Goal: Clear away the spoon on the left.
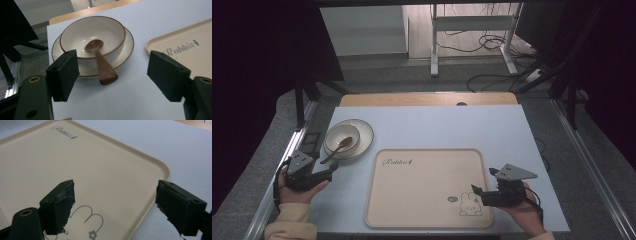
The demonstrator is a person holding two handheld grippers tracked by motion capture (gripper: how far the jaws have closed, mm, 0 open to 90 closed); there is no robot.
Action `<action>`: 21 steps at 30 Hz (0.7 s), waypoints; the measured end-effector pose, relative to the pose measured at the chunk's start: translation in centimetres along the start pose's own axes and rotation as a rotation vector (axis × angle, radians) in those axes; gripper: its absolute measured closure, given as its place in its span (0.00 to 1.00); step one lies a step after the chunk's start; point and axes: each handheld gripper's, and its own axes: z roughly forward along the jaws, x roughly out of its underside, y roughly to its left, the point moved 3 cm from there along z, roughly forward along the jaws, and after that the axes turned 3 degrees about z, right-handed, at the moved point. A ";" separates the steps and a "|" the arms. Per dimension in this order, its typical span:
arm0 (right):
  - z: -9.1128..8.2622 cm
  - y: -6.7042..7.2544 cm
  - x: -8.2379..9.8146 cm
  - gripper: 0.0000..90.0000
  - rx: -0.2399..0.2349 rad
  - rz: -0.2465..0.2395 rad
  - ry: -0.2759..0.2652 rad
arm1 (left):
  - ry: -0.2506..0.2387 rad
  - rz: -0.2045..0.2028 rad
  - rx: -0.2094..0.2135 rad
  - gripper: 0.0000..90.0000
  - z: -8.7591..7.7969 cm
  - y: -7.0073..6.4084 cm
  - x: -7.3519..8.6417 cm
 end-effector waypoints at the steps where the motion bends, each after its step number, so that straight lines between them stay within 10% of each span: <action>1: 0.0 0.0 0.0 0.18 0.001 0.001 -0.001 | 0.002 0.012 -0.002 0.29 0.2 0.1 0.0; 21: 0.2 0.0 0.1 0.18 0.007 -0.002 0.011 | 0.049 0.131 -0.067 0.56 1.5 -0.2 0.4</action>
